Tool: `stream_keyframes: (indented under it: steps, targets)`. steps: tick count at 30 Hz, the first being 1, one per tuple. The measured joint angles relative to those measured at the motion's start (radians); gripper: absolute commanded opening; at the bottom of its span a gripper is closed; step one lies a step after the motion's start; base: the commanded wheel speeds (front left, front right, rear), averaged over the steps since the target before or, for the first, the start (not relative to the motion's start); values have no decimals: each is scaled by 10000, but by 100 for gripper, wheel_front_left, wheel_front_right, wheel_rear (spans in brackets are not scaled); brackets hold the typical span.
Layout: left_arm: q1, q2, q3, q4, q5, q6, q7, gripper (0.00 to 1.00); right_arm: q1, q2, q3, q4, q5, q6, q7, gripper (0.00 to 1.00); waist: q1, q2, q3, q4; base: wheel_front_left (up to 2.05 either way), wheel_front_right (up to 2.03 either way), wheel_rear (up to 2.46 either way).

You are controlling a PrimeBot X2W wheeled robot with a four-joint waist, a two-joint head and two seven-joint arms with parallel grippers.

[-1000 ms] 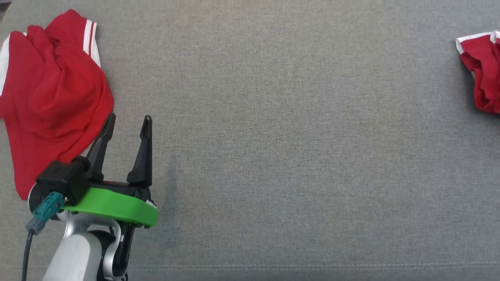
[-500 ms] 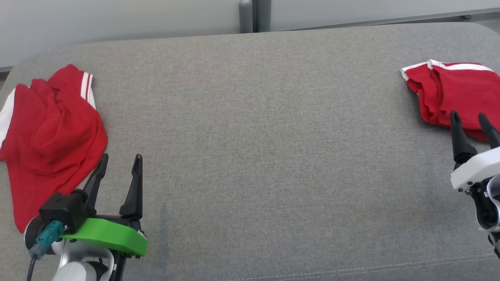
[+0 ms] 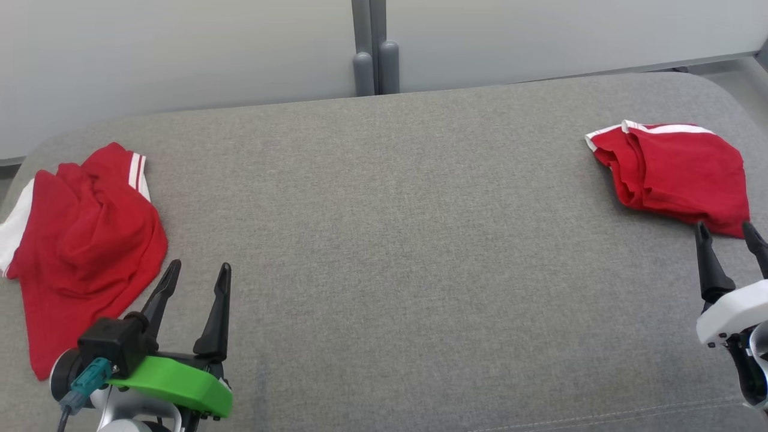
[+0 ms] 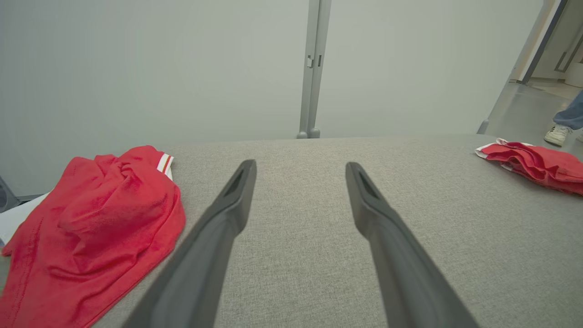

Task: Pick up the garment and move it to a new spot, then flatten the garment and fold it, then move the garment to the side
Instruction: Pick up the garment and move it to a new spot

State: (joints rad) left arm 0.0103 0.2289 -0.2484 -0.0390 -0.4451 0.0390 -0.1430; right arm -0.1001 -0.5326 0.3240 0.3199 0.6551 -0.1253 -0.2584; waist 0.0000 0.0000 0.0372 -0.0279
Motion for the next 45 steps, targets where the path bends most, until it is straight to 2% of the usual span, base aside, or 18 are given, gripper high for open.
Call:
stream_keyframes:
  steps: [7, 14, 17, 21, 29, 34, 41, 45]
  targets:
    - [7, 4, 73, -69, 0, 15, -40, 100, 66, 40, 4, -899, -798, 0, 0, 100, 0, 0, -94, 605, 0, 0, 0]
    - [629, -2, 807, -324, -2, 366, -387, 100, -146, 385, 1313, -1684, -1549, 2, 0, 100, 0, 0, -24, 1471, 0, 0, 0]
    - [888, -31, 1158, -374, -10, 470, -529, 100, -330, 472, 1498, -1804, -1714, 2, -2, 100, 0, 0, 20, 1873, 0, 0, 0]
    - [1058, -31, 1446, -397, -109, 499, -581, 100, -344, 477, 1467, -1766, -1720, 2, 0, 100, 0, 0, 52, 2424, 0, 0, 0]
    - [1072, -27, 1174, -424, -186, 489, -556, 100, 24, 466, 1016, -1695, -1714, 2, 17, 100, 0, 0, 19, 3413, 0, 0, 0]
    - [1079, 65, 1432, -479, -360, 489, -541, 100, 13, 602, 1104, -1962, -1818, 0, 178, 100, 0, 0, 17, 3966, 0, 0, 0]
    - [669, 115, 1118, -723, -1147, 42, 506, 100, -121, 290, 709, -2711, -2136, 0, 575, 100, 0, 0, 498, 4120, 0, 0, 0]
    - [-566, 527, 897, -654, -1546, -128, 1908, 100, -476, 44, 683, -3241, -2305, 0, 853, 100, 0, 0, 928, 4107, 0, 0, 0]
